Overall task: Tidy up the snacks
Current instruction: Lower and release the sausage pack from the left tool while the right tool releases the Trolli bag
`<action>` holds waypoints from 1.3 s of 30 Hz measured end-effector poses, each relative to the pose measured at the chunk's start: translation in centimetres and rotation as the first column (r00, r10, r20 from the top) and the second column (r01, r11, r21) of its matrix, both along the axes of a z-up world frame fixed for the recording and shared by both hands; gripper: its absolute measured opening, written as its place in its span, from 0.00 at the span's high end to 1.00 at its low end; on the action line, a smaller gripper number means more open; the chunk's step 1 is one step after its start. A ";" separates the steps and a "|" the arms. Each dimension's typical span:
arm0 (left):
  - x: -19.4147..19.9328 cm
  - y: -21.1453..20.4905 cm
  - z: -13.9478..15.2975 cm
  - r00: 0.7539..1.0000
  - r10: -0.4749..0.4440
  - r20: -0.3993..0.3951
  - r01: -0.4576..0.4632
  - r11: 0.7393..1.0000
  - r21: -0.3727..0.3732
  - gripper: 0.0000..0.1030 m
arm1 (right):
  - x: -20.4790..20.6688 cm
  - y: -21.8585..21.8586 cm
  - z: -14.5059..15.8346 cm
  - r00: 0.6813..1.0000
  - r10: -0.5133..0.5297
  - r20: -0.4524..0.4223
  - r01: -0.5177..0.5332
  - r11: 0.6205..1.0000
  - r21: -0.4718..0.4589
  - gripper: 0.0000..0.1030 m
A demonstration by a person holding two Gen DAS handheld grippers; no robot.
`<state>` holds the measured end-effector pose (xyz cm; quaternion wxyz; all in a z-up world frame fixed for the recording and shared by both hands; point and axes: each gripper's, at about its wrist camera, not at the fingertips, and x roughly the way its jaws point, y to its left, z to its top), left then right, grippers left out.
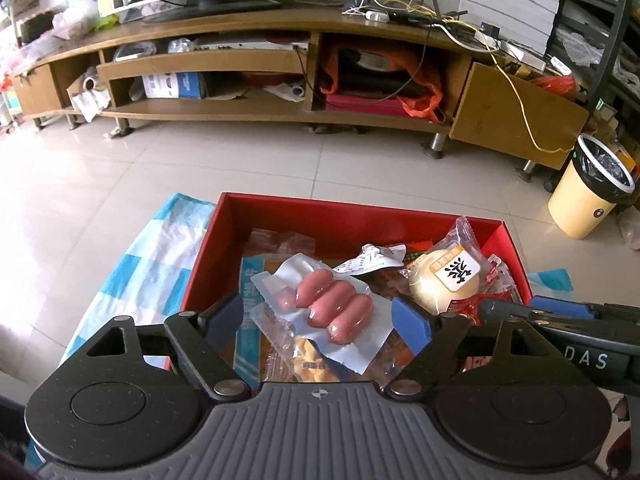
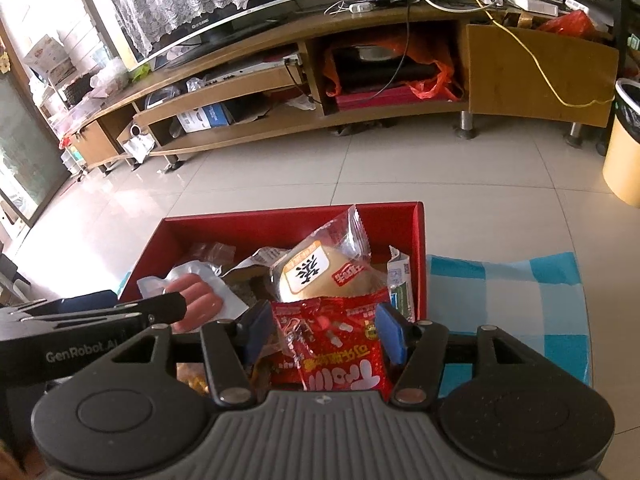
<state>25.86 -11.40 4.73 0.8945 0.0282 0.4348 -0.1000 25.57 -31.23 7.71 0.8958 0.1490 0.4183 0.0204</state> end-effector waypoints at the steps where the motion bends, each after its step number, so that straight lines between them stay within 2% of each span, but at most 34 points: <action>1: -0.1 0.0 0.0 1.000 0.001 0.002 -0.001 1.000 0.003 0.16 | -0.1 0.0 0.0 1.000 0.000 0.001 0.000 1.000 -0.001 0.44; 14: -0.7 -0.3 -0.3 1.000 0.002 0.006 -0.002 0.999 0.037 0.15 | -0.5 -0.7 0.3 1.000 -0.029 0.012 0.029 1.000 0.002 0.44; 28: -1.0 -0.1 -0.4 1.000 0.023 0.009 -0.024 0.998 0.061 0.08 | -0.7 -0.7 0.3 1.000 -0.027 0.009 0.027 1.000 0.000 0.43; 32: -1.2 -0.1 -0.2 1.000 0.021 0.011 -0.021 0.998 0.059 0.08 | -1.1 -0.5 0.3 1.000 -0.023 0.010 0.023 1.000 -0.002 0.38; 39: -2.2 0.3 -0.1 1.000 0.025 0.011 -0.026 0.998 0.056 0.06 | -2.4 -0.1 1.0 0.999 -0.021 0.028 0.021 1.000 -0.003 0.38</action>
